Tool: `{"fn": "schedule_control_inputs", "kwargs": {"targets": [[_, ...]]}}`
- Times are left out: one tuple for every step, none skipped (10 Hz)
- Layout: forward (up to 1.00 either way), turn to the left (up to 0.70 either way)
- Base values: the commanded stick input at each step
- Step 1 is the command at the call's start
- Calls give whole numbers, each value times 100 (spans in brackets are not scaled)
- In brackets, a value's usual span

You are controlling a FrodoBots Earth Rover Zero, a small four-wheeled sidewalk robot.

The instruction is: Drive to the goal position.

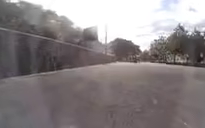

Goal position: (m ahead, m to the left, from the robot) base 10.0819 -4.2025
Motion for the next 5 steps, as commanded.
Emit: {"fn": "schedule_control_inputs", "kwargs": {"targets": [[70, 0], [70, 0], [70, 0], [70, 0], [70, 0]]}}
